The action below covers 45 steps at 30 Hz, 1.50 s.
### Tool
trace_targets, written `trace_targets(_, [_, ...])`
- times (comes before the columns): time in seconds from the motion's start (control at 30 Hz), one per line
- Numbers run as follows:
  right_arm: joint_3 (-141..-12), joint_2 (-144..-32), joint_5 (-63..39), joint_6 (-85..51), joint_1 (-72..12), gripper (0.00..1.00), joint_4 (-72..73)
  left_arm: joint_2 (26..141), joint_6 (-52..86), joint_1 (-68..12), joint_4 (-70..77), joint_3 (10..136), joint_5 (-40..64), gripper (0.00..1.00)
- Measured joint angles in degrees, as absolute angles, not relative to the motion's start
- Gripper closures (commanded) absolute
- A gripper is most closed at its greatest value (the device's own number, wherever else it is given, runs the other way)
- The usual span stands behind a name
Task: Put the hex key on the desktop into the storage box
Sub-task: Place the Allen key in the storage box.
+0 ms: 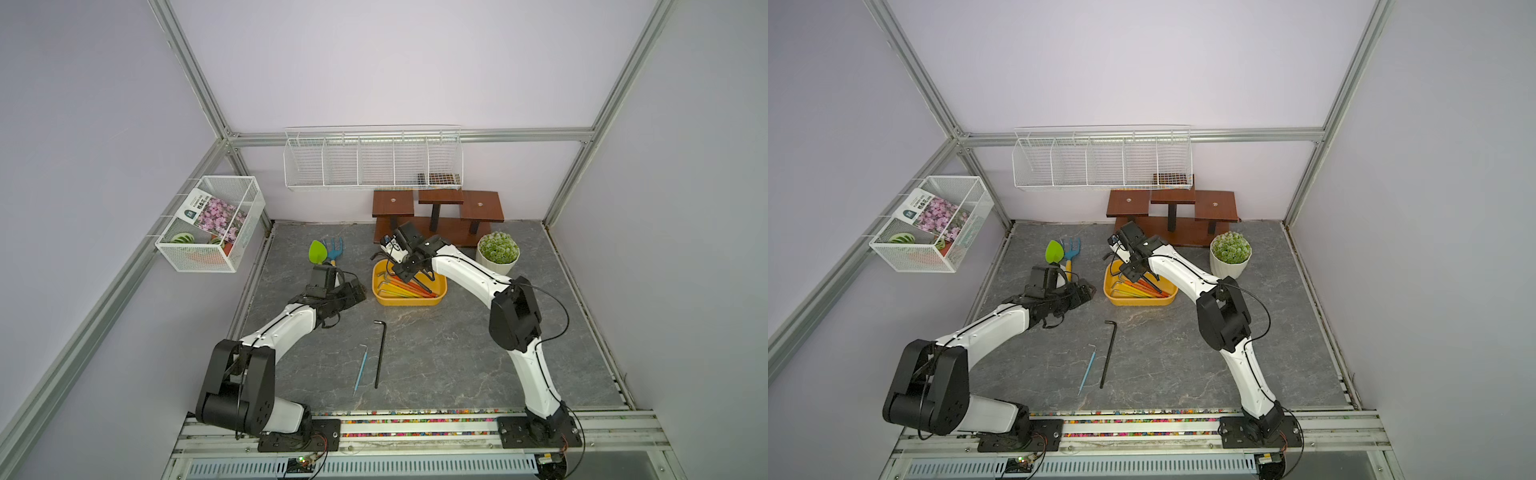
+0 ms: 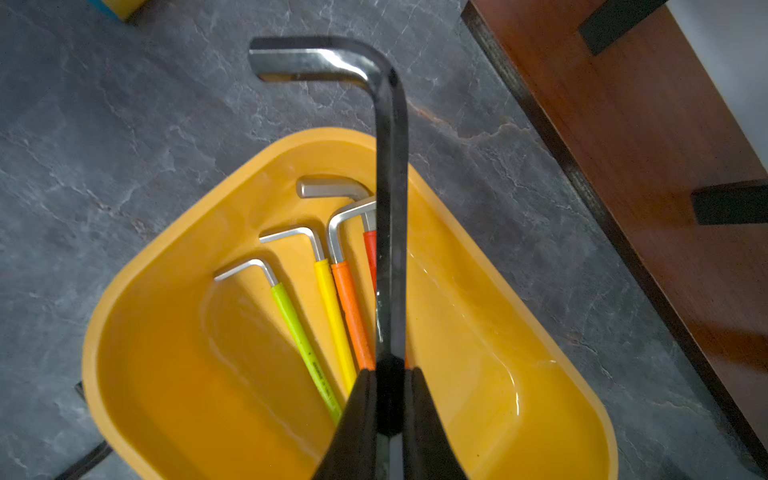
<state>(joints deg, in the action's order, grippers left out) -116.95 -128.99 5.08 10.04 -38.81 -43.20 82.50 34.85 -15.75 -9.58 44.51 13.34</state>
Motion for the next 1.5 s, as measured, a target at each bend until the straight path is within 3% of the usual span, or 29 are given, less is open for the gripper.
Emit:
trace_targets(0.4, [-109.14,-129.01,4.69,12.99,-37.04,0.93,-39.92,83.20,34.89,-15.75,-9.06,44.51,13.56,0.04])
trace_targets(0.6, [-108.86,-129.01,4.60,13.65,-37.04,0.56,-39.38,83.15,34.96,-15.73,-9.06,44.47,13.56,0.04])
trace_targets(0.83, [-106.85,-127.13,4.71,11.35,-37.04,0.41,-38.44,81.58,35.40,-15.73,-9.41,44.36,13.78,0.04])
trace_targets(1.0, [-102.17,-119.13,5.50,5.17,-37.21,0.35,-38.06,78.39,35.55,-15.73,-9.91,43.59,13.72,0.04])
trace_targets(1.27, [-89.69,-102.15,6.04,-8.56,-42.63,0.34,-33.30,75.96,36.01,-15.68,-10.33,40.84,13.72,0.04])
trace_targets(1.5, [-84.25,-104.53,9.52,-21.54,-53.67,0.33,-33.23,72.86,36.03,-15.68,-12.05,39.88,13.41,0.04])
